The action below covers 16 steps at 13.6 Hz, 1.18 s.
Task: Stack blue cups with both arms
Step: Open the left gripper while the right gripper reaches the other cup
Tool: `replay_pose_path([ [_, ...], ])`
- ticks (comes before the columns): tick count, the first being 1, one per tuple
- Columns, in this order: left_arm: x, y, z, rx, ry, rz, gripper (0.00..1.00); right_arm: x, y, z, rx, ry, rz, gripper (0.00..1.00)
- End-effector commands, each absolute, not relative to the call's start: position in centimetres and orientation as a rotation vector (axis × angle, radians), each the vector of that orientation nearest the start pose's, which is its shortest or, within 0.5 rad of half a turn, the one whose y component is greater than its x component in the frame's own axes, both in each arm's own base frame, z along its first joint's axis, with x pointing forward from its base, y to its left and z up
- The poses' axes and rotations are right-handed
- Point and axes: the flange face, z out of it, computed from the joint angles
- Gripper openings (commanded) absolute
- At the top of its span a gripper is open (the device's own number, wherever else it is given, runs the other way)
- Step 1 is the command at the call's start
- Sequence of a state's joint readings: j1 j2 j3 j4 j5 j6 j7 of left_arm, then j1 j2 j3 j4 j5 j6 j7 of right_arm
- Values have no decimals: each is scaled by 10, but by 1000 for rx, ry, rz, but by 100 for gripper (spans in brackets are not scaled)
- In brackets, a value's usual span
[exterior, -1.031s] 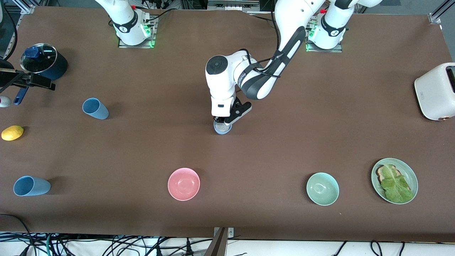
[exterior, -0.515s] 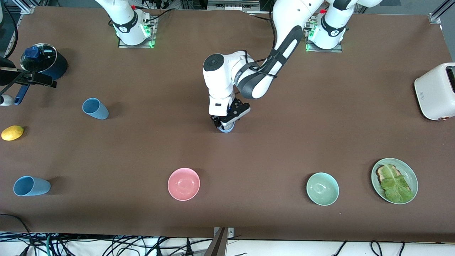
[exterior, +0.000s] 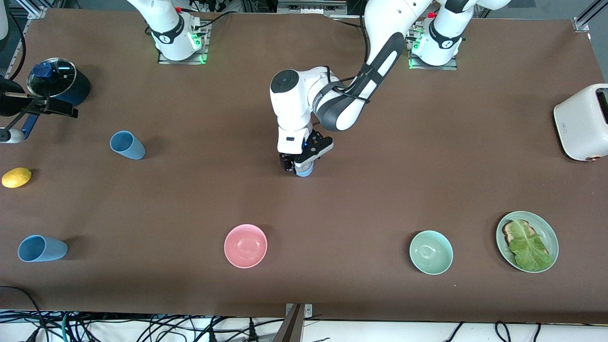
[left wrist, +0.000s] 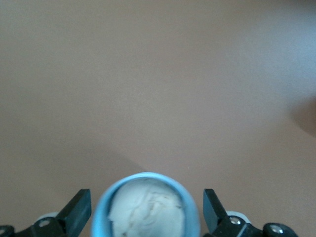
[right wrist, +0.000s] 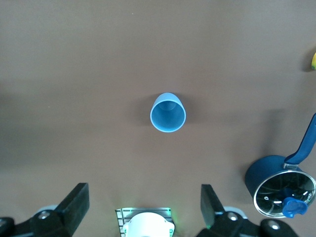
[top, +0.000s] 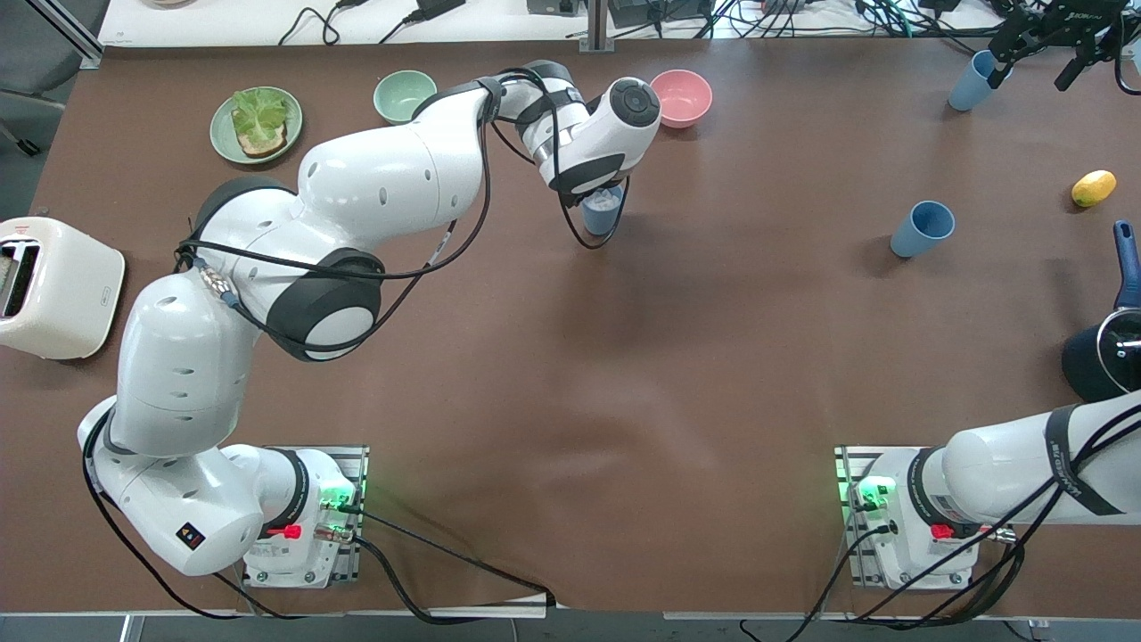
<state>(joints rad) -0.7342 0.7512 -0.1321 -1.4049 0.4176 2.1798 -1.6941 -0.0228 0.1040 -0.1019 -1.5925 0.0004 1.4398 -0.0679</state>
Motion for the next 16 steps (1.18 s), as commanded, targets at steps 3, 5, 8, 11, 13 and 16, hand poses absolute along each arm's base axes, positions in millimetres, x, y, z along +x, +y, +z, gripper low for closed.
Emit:
replay_pose_path([
  [3,497,-532,307,-2928,-783,-410,100,558,-71,549,-3107,63,395,100],
  [5,498,-526,323,-2942,-720,-364,100,557,-71,548,-3108,61,398,100],
  [8,505,-511,362,-2974,-665,-272,100,566,-82,527,-3128,33,428,100],
  [11,525,-471,409,-2990,-583,-170,100,556,-92,476,-3115,4,458,100],
  [13,539,-433,445,-3014,-535,-96,100,540,-99,441,-3120,-7,406,100],
  [16,561,-369,493,-3058,-437,-25,100,525,-111,392,-3130,-18,338,100],
])
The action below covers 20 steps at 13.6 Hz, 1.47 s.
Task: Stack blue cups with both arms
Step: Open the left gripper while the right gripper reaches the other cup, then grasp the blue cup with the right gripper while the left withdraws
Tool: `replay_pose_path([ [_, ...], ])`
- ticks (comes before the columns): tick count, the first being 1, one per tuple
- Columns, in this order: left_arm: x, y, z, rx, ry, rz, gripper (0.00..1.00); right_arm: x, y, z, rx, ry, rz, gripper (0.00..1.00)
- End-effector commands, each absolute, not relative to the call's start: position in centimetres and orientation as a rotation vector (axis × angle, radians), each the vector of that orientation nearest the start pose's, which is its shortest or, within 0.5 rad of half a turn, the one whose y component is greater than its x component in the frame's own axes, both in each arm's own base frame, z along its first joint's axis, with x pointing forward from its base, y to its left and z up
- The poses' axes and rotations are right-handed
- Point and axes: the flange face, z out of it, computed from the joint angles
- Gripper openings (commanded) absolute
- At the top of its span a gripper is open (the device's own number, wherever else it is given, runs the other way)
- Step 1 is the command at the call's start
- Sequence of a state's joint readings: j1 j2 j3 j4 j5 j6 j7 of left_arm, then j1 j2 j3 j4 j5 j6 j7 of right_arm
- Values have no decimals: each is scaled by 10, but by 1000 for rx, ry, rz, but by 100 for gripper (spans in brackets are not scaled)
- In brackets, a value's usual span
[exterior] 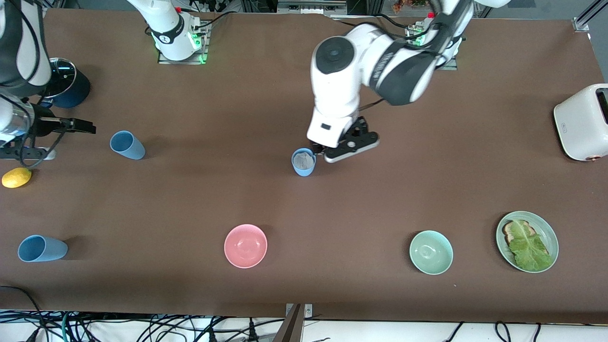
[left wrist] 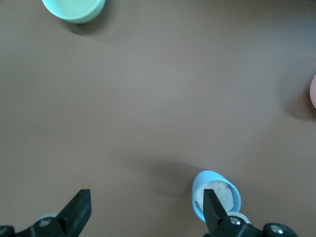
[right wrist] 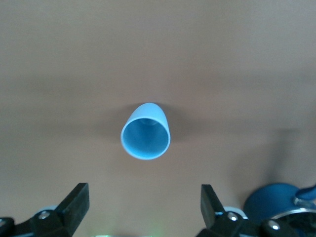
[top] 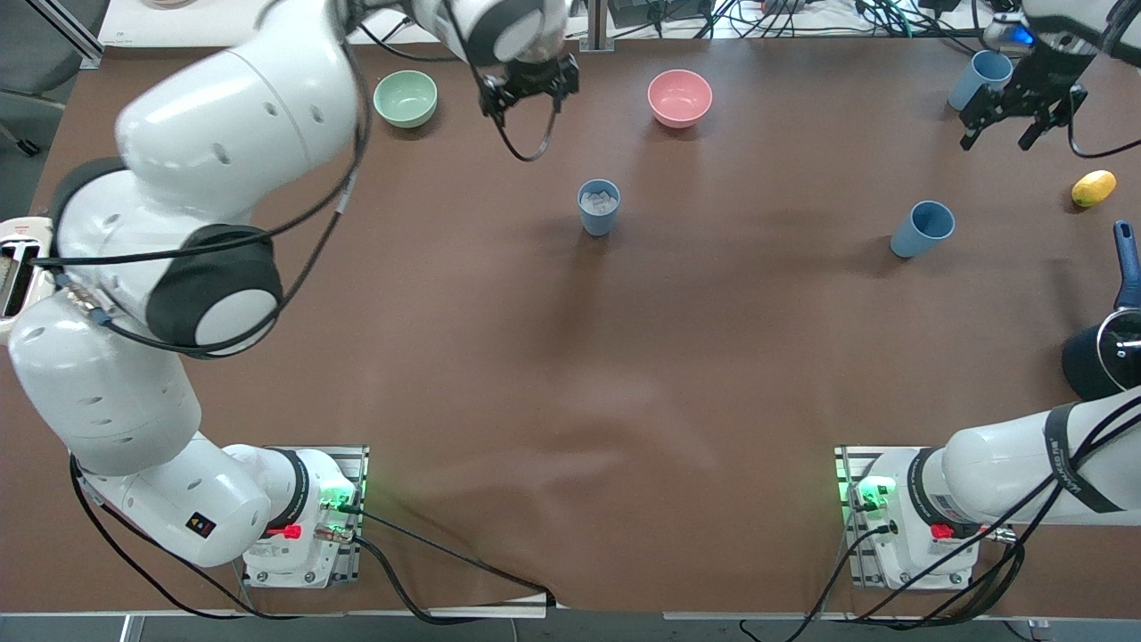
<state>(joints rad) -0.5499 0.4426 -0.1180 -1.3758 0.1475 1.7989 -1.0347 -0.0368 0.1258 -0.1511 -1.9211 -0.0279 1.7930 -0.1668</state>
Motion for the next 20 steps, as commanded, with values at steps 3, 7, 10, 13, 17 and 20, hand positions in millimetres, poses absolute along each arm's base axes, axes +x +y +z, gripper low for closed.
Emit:
replay_pose_path([
  [3,585,-290,528,-3101,-334,32,100,505,-117,335,-3145,-23,244,100],
  [7,584,-247,553,-3063,-267,44,100,485,-119,292,-3140,-26,272,99],
  [10,586,-205,582,-3043,-365,-17,100,487,-120,277,-3158,-67,196,99],
  [13,584,-178,603,-3047,-434,-64,100,486,-126,266,-3162,-62,198,95],
  [17,591,-138,604,-3031,-526,-40,100,483,-131,248,-3165,-69,212,16],
  [20,596,-120,602,-3028,-546,-42,100,484,-131,248,-3166,-69,212,0],
])
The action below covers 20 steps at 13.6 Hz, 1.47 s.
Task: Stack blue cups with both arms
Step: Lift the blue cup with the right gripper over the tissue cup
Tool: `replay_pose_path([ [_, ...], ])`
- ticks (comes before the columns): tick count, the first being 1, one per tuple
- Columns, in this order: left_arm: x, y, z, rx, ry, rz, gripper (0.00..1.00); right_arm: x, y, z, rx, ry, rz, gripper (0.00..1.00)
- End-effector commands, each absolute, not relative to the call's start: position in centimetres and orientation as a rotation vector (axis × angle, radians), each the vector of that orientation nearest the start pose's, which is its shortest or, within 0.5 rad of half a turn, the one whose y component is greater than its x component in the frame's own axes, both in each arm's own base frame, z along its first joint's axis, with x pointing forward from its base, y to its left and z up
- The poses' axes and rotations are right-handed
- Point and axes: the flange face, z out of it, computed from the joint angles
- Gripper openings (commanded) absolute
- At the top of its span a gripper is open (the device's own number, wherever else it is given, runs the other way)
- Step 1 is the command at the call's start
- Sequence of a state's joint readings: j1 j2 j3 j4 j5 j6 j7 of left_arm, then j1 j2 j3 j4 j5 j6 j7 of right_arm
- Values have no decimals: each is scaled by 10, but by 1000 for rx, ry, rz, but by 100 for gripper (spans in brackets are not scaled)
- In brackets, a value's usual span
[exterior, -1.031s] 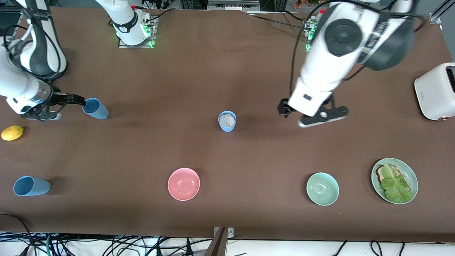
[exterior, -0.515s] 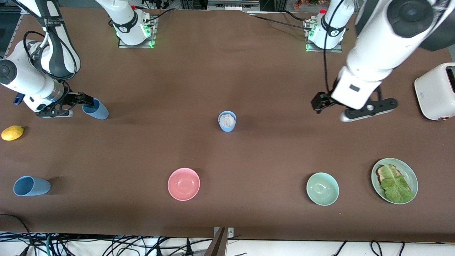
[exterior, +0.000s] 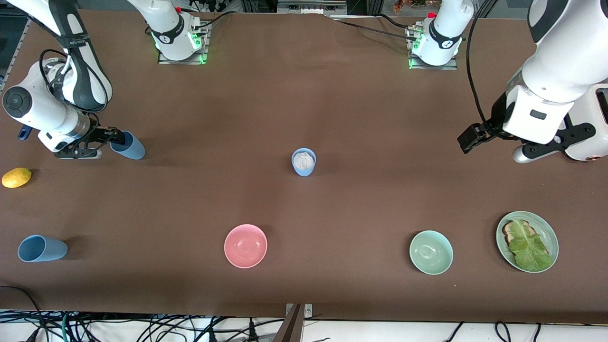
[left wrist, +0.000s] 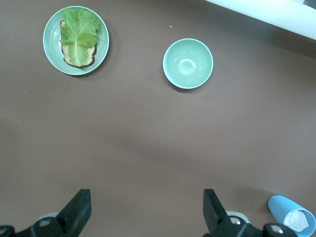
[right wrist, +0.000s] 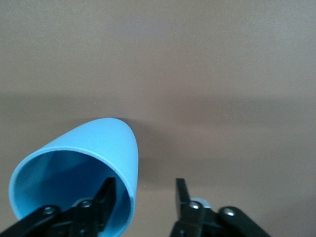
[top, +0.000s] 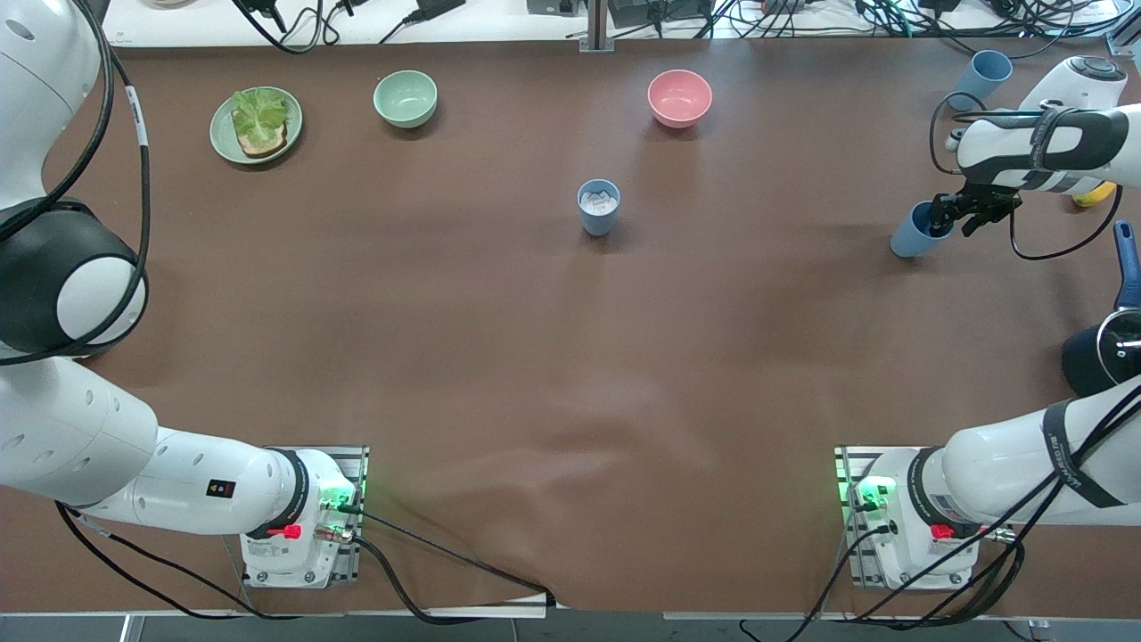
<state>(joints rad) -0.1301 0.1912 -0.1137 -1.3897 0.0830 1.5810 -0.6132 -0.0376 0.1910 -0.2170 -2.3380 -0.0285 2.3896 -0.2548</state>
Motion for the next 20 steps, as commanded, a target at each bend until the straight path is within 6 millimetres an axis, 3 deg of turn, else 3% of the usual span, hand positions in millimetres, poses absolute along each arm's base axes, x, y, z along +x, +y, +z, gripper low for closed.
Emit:
replay_pose_path([
  [1,598,-117,602,-3037,-490,-42,100,484,-130,249,-3165,-70,209,0],
  [4,602,-95,603,-3063,-289,-42,100,486,-130,253,-3167,-76,198,0],
  [6,602,-87,608,-3051,-298,-58,100,489,-130,263,-3171,-78,167,0],
  [9,605,-58,611,-3055,-372,-58,100,500,-123,299,-3166,-92,147,0],
  [13,607,-33,610,-3061,-328,-49,100,542,-79,384,-3132,-112,309,0],
  [15,604,-23,614,-3087,-261,-50,100,554,-52,416,-3128,-93,335,0],
  [17,601,-6,616,-3120,-214,-40,100,560,-15,440,-3123,-39,356,0],
  [20,582,0,629,-3141,-170,-44,100,561,47,449,-3052,122,350,0],
])
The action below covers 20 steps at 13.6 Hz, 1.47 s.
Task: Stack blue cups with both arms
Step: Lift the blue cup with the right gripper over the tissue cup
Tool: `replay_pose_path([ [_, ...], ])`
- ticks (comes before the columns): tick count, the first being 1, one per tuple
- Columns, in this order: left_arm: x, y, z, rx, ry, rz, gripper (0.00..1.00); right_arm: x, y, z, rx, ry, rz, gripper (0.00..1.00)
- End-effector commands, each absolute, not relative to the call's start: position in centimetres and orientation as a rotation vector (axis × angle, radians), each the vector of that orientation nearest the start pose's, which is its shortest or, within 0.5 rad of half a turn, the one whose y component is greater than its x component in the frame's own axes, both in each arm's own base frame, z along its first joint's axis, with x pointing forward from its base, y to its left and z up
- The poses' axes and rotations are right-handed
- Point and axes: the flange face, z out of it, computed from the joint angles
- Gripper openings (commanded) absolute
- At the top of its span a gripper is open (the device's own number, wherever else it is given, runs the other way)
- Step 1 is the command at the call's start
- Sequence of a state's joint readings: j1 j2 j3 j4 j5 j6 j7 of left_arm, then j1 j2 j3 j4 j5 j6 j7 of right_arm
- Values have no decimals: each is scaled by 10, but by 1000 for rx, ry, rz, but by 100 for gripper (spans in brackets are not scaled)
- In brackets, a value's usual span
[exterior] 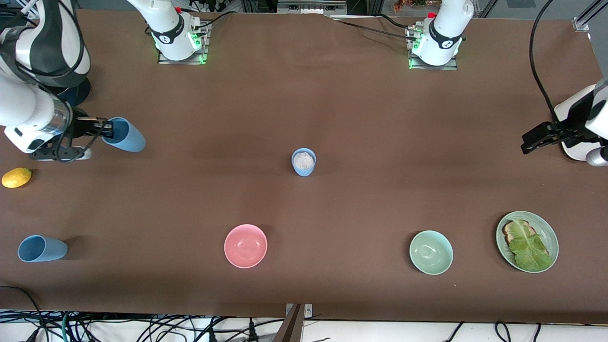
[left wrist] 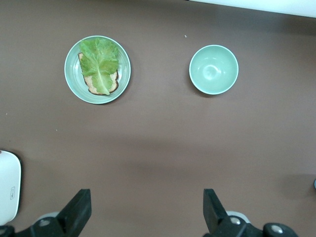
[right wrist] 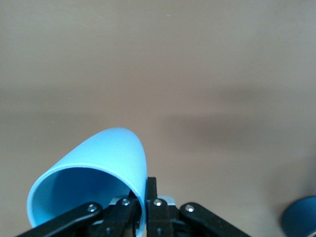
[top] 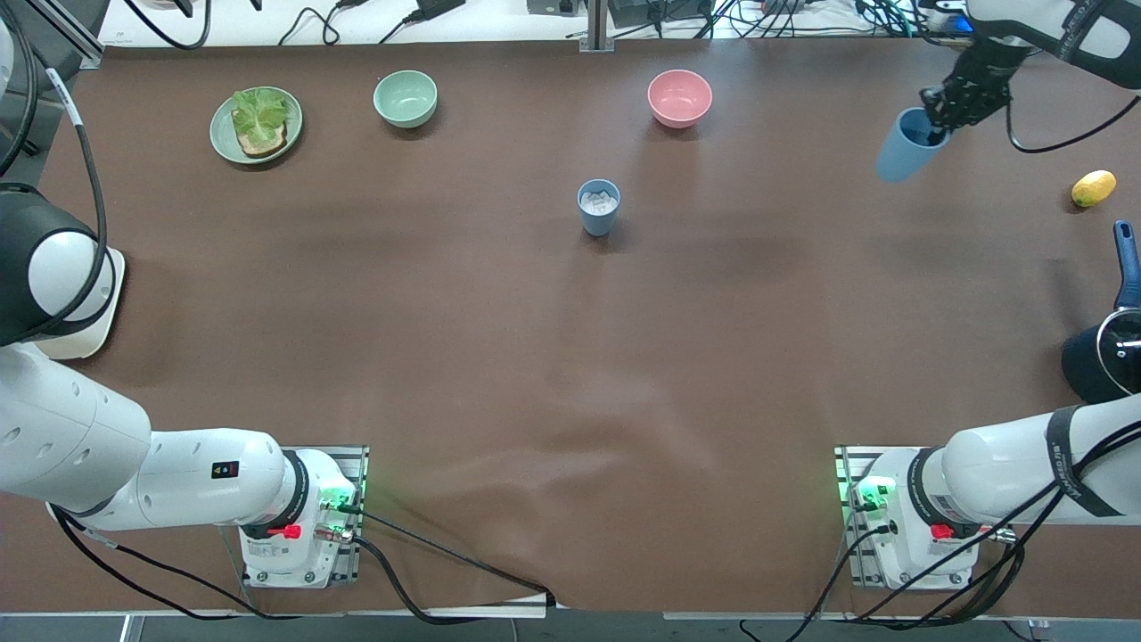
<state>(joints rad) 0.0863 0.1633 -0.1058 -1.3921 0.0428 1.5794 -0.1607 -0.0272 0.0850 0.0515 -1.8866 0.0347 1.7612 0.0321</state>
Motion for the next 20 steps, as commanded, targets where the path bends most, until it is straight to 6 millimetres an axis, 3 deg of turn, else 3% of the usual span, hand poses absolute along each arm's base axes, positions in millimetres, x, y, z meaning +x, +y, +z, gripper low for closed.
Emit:
replay_pose_path([
  [1,572,-5,632,-3138,-164,-44,100,560,74,449,-3026,174,347,0],
  [5,551,-27,647,-3135,-116,-20,100,556,184,445,-2968,381,263,0],
  [7,548,-36,643,-3135,-92,11,100,550,248,437,-2934,499,205,0],
  [8,545,-29,637,-3129,-106,75,100,548,282,435,-2918,530,197,0],
  [10,548,-7,606,-3116,-160,226,100,549,343,433,-2883,562,192,0],
  [12,550,-11,608,-3120,-139,211,100,547,397,422,-2861,578,203,0],
  [16,564,-13,600,-3128,-132,149,100,540,440,395,-2895,520,136,0],
  [20,577,-14,597,-3134,-127,48,100,535,453,373,-2951,450,91,0],
])
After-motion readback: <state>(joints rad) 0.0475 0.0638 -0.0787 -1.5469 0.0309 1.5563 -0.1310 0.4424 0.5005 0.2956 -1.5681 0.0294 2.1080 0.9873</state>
